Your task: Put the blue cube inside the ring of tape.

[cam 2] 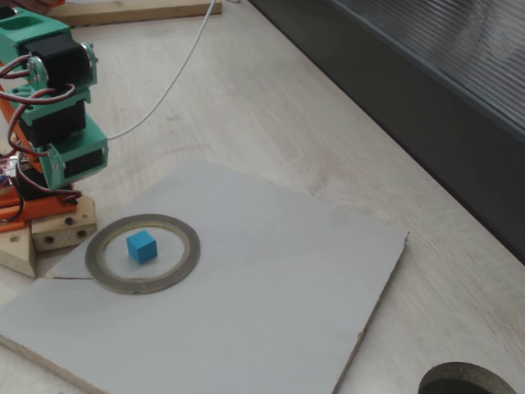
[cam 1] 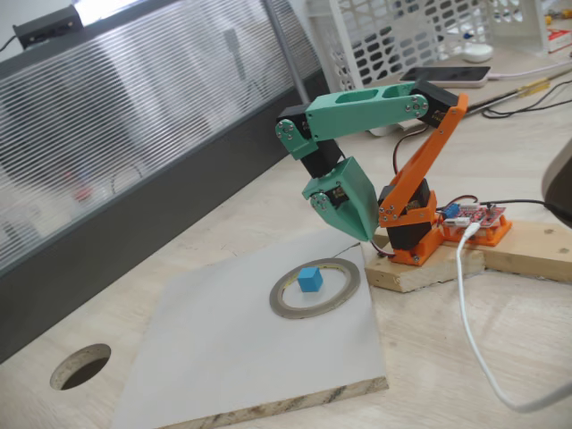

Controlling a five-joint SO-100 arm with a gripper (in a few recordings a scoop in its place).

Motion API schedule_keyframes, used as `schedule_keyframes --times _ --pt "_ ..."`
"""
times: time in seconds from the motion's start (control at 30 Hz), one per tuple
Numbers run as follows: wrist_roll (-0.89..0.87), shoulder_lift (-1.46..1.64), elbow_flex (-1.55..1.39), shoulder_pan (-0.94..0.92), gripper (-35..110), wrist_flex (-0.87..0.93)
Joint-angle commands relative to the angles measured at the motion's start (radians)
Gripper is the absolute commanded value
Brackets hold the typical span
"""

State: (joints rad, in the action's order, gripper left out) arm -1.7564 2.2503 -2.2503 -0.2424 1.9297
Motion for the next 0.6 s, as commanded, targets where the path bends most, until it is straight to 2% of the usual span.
schedule_keyframes --times 0.0,0.57 --pt "-0.008 0.005 -0.008 -0.003 0 0.003" --pt "-0.006 0.005 -0.009 -0.002 0 0.003"
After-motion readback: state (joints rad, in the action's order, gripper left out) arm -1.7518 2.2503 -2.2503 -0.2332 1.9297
